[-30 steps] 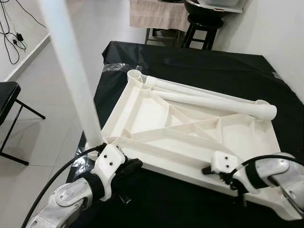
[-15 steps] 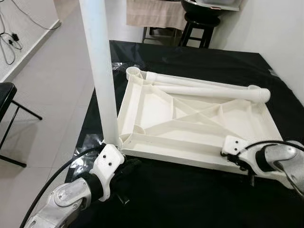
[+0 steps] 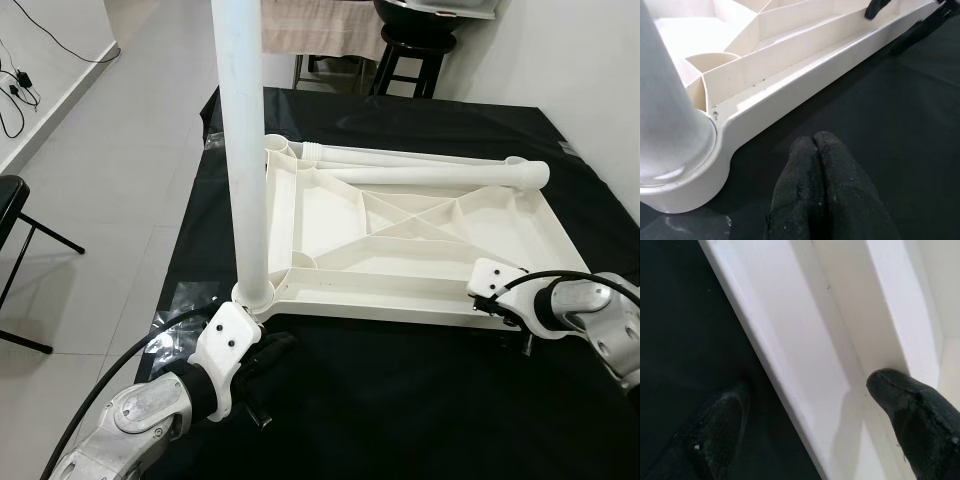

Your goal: Building children table

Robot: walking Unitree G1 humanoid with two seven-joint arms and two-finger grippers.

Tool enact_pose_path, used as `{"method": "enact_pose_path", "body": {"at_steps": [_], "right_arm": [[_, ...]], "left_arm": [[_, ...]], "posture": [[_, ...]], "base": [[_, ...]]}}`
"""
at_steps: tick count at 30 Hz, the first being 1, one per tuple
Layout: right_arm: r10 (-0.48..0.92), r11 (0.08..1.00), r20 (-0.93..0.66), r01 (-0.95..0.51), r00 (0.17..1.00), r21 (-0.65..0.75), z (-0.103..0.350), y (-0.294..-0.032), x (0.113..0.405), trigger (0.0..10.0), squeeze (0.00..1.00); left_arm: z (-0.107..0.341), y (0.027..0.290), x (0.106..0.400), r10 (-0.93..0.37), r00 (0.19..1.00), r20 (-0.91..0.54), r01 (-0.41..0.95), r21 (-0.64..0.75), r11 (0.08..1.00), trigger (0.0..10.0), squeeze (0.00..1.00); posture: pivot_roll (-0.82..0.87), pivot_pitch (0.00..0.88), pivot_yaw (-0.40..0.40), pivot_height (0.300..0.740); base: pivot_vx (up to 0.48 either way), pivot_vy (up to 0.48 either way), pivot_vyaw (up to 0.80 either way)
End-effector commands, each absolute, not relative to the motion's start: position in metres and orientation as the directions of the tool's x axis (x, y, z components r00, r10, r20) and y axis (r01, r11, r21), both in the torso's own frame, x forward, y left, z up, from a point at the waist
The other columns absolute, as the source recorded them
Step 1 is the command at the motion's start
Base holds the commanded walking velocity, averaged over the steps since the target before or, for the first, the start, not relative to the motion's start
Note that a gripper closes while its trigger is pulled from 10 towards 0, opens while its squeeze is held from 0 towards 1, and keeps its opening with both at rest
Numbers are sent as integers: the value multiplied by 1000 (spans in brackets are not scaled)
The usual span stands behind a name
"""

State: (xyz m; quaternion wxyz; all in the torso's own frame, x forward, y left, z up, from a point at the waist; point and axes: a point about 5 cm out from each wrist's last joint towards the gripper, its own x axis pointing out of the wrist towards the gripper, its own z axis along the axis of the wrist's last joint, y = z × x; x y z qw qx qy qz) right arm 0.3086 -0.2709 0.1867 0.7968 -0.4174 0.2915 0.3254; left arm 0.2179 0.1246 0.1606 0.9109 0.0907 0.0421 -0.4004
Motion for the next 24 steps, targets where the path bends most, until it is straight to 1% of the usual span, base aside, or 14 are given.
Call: {"method": "enact_pose_path", "body": {"at_steps": [1, 2, 4, 5, 7, 8, 10, 11, 15, 16, 17, 18, 22, 24], "right_arm": [[398, 422, -682, -782, 614, -458, 199, -260, 306, 10000, 0], [398, 422, -682, -782, 614, -458, 199, -260, 306, 10000, 0], [586, 370, -620, -853, 522, -368, 208, -243, 294, 10000, 0], [586, 370, -620, -853, 522, -368, 208, -243, 294, 10000, 0], [714, 318, -549, -900, 434, -297, 218, -231, 284, 10000, 0], [714, 318, -549, -900, 434, -297, 218, -231, 284, 10000, 0], [776, 308, -480, -910, 410, -278, 225, -225, 283, 10000, 0], [776, 308, -480, -910, 410, -278, 225, -225, 283, 10000, 0], [799, 359, -387, -881, 460, -308, 228, -221, 291, 10000, 0], [793, 391, -361, -864, 491, -318, 227, -221, 295, 10000, 0], [793, 391, -361, -864, 491, -318, 227, -221, 295, 10000, 0], [789, 418, -337, -851, 514, -319, 225, -220, 298, 10000, 0], [793, 431, -324, -851, 516, -301, 221, -220, 298, 10000, 0], [802, 427, -324, -861, 502, -276, 217, -219, 294, 10000, 0]], "left_arm": [[160, 125, 217, -716, 681, -153, 733, 139, 666, 10000, 0], [160, 125, 217, -716, 681, -153, 733, 139, 666, 10000, 0], [162, 126, 219, -707, 693, -143, 721, 141, 678, 10000, 0], [162, 126, 219, -707, 693, -143, 721, 141, 678, 10000, 0], [163, 127, 220, -698, 704, -133, 710, 145, 689, 10000, 0], [163, 127, 220, -698, 704, -133, 710, 145, 689, 10000, 0], [165, 128, 222, -687, 717, -121, 697, 146, 702, 10000, 0], [165, 128, 222, -687, 717, -121, 697, 146, 702, 10000, 0], [166, 130, 224, -671, 732, -114, 681, 153, 717, 10000, 0], [166, 130, 225, -665, 738, -114, 674, 162, 721, 10000, 0], [166, 130, 225, -665, 738, -114, 674, 162, 721, 10000, 0], [166, 130, 225, -659, 744, -114, 668, 167, 725, 10000, 0], [165, 130, 226, -654, 748, -114, 663, 170, 729, 10000, 0], [165, 130, 227, -646, 754, -115, 656, 172, 735, 10000, 0]], "posture": [[37, 200, -106, 740], [37, 200, -106, 740], [38, 201, -104, 740], [38, 201, -104, 740], [39, 201, -104, 740], [39, 201, -104, 740], [39, 200, -104, 740], [39, 200, -104, 740], [40, 200, -104, 740], [40, 199, -104, 740], [40, 199, -104, 740], [39, 200, -103, 740], [39, 200, -103, 740], [39, 200, -100, 740]], "base": [[0, 0, 0], [0, 0, 0], [0, 0, 0], [0, 0, 0], [0, 0, 0], [0, 0, 0], [0, 0, 0], [0, 0, 0], [0, 0, 0], [0, 0, 0], [0, 0, 0], [0, 0, 0], [0, 0, 0], [0, 0, 0]]}}
